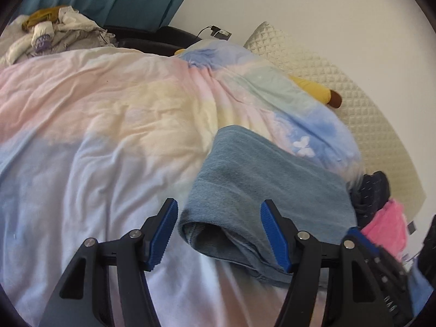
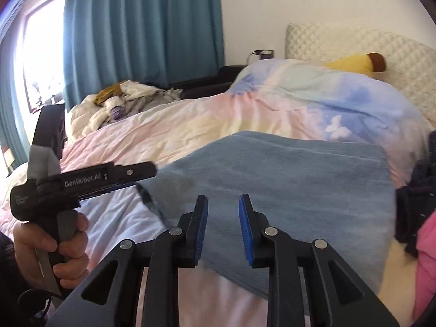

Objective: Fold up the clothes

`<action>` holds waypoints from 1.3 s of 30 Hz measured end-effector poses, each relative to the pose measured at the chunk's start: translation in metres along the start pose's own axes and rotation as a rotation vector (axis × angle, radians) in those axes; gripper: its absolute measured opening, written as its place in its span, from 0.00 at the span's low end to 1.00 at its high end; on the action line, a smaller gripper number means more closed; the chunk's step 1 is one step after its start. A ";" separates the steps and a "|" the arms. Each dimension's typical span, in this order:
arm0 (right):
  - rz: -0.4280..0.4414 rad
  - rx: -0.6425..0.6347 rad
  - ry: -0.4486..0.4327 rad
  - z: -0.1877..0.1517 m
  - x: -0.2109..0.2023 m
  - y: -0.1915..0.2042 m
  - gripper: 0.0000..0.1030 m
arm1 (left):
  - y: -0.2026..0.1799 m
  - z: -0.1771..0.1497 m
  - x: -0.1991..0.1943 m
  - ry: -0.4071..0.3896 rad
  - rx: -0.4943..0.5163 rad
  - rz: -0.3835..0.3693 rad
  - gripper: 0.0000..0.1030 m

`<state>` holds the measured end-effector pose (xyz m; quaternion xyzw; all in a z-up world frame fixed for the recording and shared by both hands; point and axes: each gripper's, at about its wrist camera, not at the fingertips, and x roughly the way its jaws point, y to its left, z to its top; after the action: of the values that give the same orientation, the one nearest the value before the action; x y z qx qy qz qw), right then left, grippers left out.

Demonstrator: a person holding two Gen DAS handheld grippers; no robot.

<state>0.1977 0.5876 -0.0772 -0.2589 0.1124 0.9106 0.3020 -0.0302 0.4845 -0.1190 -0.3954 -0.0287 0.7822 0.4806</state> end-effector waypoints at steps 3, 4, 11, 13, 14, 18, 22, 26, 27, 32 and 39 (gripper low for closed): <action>-0.152 0.060 0.005 -0.009 -0.005 -0.037 0.22 | 0.012 -0.007 0.011 0.022 -0.018 0.018 0.64; -0.187 0.085 0.019 -0.013 -0.005 -0.049 0.22 | 0.016 -0.009 0.014 0.029 -0.028 0.014 0.64; -0.238 0.123 0.145 -0.038 0.016 -0.076 0.21 | 0.016 -0.012 0.037 0.091 0.021 0.036 0.64; -0.242 0.142 0.167 -0.037 0.020 -0.078 0.21 | 0.010 -0.011 0.036 0.093 0.061 0.054 0.64; -0.241 0.153 0.176 -0.036 0.021 -0.080 0.21 | 0.006 -0.009 0.032 0.087 0.089 0.063 0.64; -0.232 0.183 0.199 -0.026 0.014 -0.081 0.21 | -0.010 -0.003 0.013 0.072 0.180 0.088 0.64; -0.227 0.210 0.200 -0.016 -0.006 -0.074 0.21 | -0.028 0.003 -0.018 0.052 0.249 0.084 0.64; -0.217 0.222 0.174 -0.003 -0.037 -0.061 0.21 | -0.046 0.008 -0.059 0.027 0.324 0.099 0.64; -0.212 0.227 0.168 0.001 -0.044 -0.058 0.21 | -0.049 0.009 -0.070 0.018 0.332 0.097 0.64; -0.183 0.248 0.130 0.016 -0.091 -0.038 0.21 | -0.066 0.010 -0.128 -0.024 0.353 0.102 0.64; -0.152 0.242 0.089 0.026 -0.156 -0.010 0.21 | -0.088 -0.006 -0.191 -0.046 0.348 0.107 0.64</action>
<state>0.3001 0.5286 0.0287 -0.2683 0.2148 0.8526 0.3937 0.0811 0.3821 0.0272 -0.2892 0.1168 0.8086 0.4988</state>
